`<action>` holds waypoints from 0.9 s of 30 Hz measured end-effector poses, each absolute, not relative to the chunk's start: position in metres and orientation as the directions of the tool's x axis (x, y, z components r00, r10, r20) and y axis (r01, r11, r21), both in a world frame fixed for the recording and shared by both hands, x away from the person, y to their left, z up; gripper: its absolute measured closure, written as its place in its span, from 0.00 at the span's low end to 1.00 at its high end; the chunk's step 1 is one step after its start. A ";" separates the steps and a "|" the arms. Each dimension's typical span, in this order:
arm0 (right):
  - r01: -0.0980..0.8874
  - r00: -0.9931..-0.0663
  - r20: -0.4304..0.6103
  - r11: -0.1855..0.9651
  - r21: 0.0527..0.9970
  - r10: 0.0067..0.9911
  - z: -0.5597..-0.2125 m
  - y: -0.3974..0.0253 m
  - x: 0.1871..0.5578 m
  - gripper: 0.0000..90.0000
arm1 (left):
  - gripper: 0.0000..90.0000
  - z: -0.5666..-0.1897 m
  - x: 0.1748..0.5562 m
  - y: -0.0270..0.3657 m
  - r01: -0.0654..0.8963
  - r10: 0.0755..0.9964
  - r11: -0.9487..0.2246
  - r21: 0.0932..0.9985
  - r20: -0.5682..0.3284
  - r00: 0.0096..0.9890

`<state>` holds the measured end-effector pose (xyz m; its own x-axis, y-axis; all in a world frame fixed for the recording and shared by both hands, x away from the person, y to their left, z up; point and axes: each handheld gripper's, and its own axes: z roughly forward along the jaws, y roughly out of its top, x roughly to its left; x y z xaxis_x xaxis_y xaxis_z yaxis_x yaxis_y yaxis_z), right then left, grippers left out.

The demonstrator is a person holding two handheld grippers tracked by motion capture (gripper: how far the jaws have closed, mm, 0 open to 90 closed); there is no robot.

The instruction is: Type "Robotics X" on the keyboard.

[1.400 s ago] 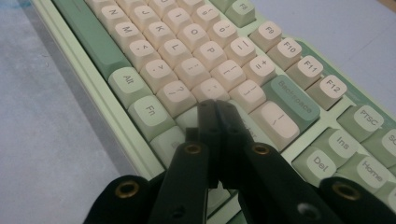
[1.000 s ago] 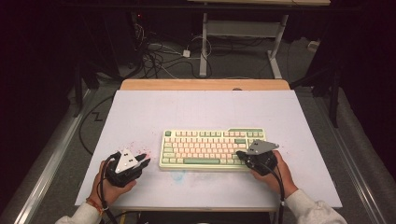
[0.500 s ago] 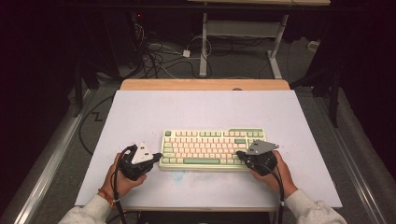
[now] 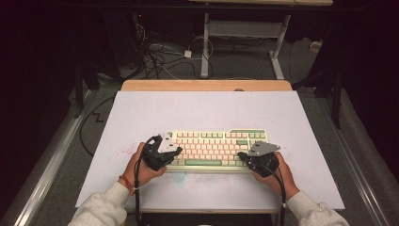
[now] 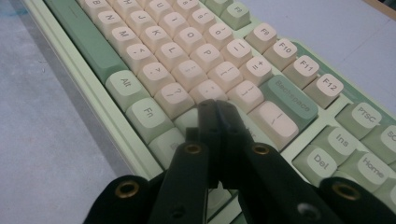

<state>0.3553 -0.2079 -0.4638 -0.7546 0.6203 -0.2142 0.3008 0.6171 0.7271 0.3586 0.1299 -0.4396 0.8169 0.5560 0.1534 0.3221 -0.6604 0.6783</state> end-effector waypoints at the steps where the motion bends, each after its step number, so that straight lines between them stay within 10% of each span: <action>1: 0.300 -0.755 -0.215 0.618 0.727 0.620 -0.464 -0.208 0.355 1.00 | 0.97 -0.440 0.361 0.126 0.322 0.555 -0.665 0.674 0.158 0.816; 27: 0.302 -0.756 -0.216 0.622 0.723 0.618 -0.463 -0.208 0.355 1.00 | 0.98 -0.451 0.398 0.083 0.324 0.517 -0.732 0.600 0.179 0.837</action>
<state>0.3553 -0.2076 -0.4633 -0.7556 0.6183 -0.2163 0.3018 0.6217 0.7227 0.3981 0.0830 -0.4512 0.8369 0.5172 0.1793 0.3238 -0.7317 0.5997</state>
